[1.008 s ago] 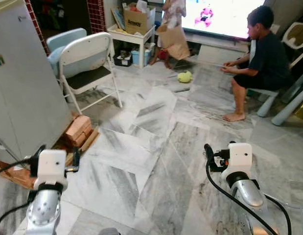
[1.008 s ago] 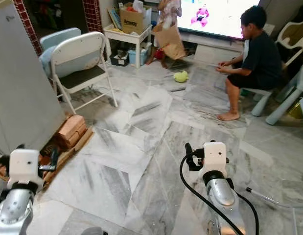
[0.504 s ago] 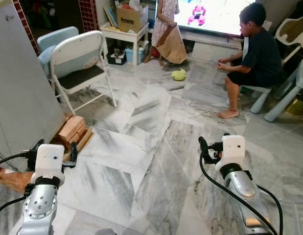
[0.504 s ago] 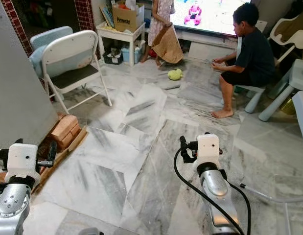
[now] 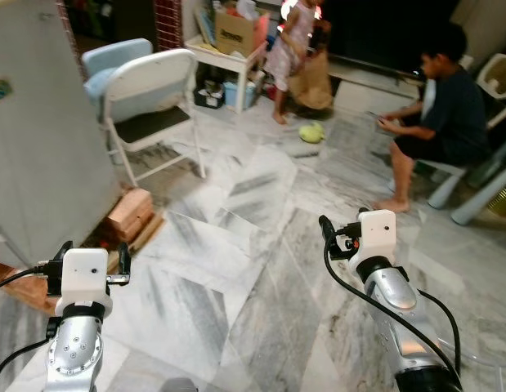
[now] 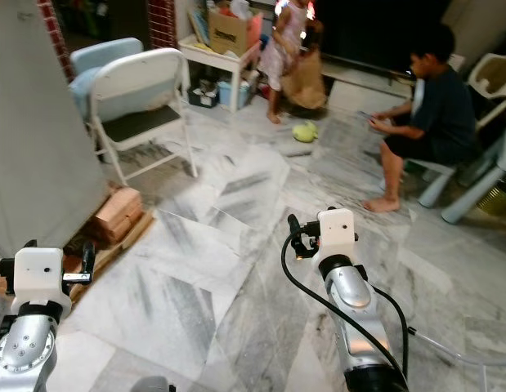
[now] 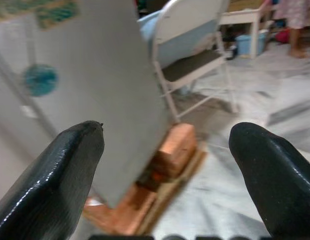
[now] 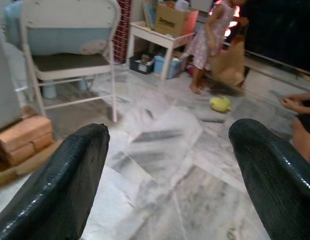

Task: Restocking fridge

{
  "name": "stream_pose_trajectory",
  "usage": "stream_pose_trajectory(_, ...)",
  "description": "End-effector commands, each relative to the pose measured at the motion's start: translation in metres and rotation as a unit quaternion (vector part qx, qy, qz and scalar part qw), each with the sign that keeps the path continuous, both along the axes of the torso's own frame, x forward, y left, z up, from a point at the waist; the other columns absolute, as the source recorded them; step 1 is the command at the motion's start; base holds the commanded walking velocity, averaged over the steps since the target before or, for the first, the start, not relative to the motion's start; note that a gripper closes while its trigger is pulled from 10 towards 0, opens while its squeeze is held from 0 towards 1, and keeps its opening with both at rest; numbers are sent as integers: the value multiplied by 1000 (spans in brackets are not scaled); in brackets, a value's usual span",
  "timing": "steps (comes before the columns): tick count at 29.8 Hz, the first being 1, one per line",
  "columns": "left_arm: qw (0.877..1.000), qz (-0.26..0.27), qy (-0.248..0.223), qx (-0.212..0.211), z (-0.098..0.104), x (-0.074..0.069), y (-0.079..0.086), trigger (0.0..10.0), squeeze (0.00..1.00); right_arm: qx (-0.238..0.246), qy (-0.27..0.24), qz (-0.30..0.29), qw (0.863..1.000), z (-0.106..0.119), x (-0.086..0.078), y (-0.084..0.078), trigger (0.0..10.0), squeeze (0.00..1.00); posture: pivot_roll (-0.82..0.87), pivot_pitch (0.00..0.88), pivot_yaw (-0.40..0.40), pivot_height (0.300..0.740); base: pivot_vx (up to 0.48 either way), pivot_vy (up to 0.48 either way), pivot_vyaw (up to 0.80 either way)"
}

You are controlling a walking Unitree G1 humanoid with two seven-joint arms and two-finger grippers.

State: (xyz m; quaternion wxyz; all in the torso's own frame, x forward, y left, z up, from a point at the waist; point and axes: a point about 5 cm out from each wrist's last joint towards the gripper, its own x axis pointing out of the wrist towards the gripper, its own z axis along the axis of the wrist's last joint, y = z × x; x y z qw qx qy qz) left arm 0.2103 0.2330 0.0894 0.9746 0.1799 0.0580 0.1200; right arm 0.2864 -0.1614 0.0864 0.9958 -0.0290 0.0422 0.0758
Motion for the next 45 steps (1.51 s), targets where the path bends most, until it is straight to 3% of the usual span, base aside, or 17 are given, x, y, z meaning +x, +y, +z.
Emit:
stream_pose_trajectory(1, 1000, -10, -13, 18, 7, 6, -5, 10000, 0, -3, -4, -17, 1000, 1, 0, -10, 10000, 0, 128, 17, -109, 740, 398, 270, 0)
stream_pose_trajectory(9, 998, -13, -16, 55, 13, 11, -4, 10000, 0, 2, -8, -16, 1000, 1, 1, -6, 10000, 0, 134, 17, -102, 740, 462, 0, 0)
stream_pose_trajectory(33, 997, 0, -15, 70, 18, 17, 0, 10000, 0, 28, -33, 8, 999, 11, 7, 1, 10000, 0, 144, 15, -91, 740, 480, 0, 0)
stream_pose_trajectory(37, 994, 10, -14, 110, 21, 19, 4, 10000, 0, 20, -41, 11, 999, 13, 8, 0, 10000, 0, 165, 15, -74, 740, 182, 0, 0)
stream_pose_trajectory(41, 994, -4, -5, 113, 21, 21, 3, 10000, 0, 16, -49, -11, 999, 15, 6, -5, 10000, 0, 130, 8, 7, 740, 0, 0, 0)
stream_pose_trajectory(45, 992, -41, 0, 117, 17, 30, -4, 10000, 0, 3, -55, -28, 998, 14, -3, -10, 10000, 0, 93, 12, 33, 740, 0, 0, 0)
